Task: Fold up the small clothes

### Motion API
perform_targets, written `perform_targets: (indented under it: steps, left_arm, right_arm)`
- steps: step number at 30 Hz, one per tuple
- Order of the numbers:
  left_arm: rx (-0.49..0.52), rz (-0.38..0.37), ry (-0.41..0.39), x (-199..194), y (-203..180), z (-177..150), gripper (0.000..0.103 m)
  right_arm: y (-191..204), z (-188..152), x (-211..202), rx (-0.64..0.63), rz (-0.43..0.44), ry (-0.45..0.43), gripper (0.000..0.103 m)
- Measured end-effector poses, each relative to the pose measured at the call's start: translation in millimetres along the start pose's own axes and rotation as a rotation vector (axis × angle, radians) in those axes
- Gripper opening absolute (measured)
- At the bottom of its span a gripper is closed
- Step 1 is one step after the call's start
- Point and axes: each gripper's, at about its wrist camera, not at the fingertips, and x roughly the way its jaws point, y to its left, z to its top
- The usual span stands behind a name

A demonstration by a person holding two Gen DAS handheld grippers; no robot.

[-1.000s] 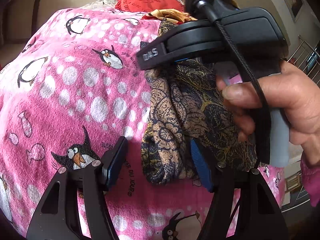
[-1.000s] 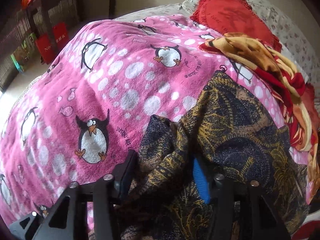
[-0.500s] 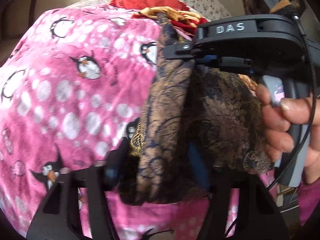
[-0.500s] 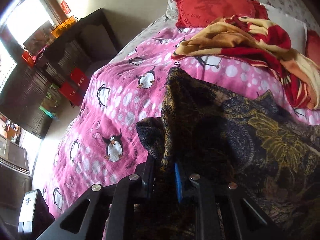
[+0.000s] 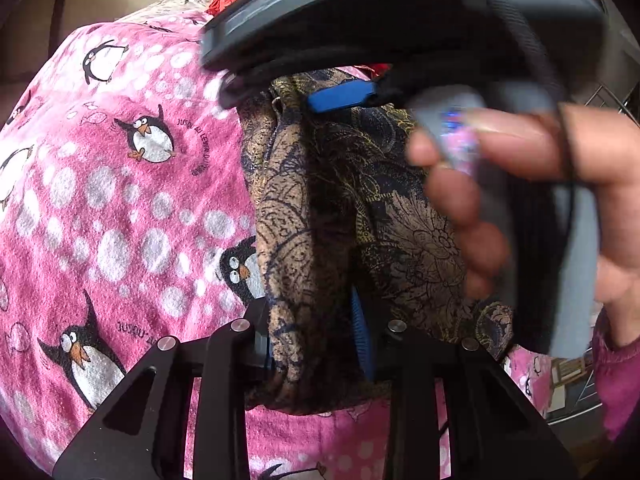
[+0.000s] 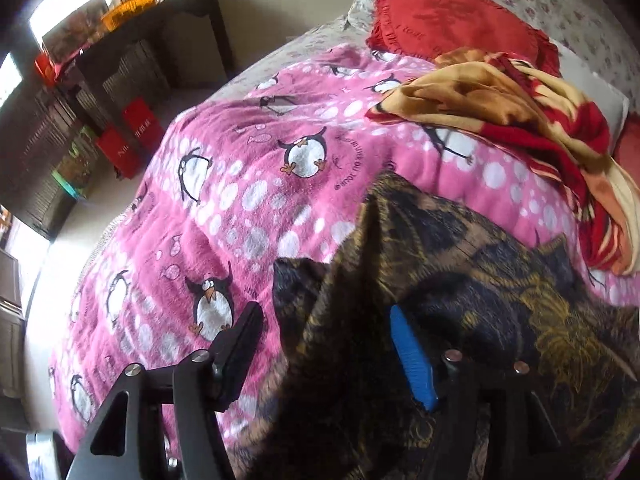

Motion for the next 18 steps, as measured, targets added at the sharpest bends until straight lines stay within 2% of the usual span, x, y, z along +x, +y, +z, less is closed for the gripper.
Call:
perform_targets:
  steps: [3, 6, 9, 13, 18]
  left_arm:
    - [-0.002, 0.026, 0.012, -3, -1, -9, 0.029]
    - [-0.013, 0.042, 0.027, -2, 0, -10, 0.029]
    - [-0.016, 0.060, 0.034, 0, 1, -11, 0.032]
    - [-0.009, 0.087, 0.040, 3, -3, -11, 0.035]
    - [0.018, 0.123, 0.042, 11, -18, -13, 0.038]
  right_arm:
    - [10, 4, 19, -0.071, -0.107, 0.035, 0.070]
    - [10, 1, 22, -0.091, -0.137, 0.016, 0.069]
    - [4, -5, 16, -0.087, -0.149, -0.014, 0.052]
    - [-11, -20, 4, -0.046, -0.088, -0.017, 0.038]
    - [-26, -29, -6, -0.002, -0.011, -0.039, 0.037]
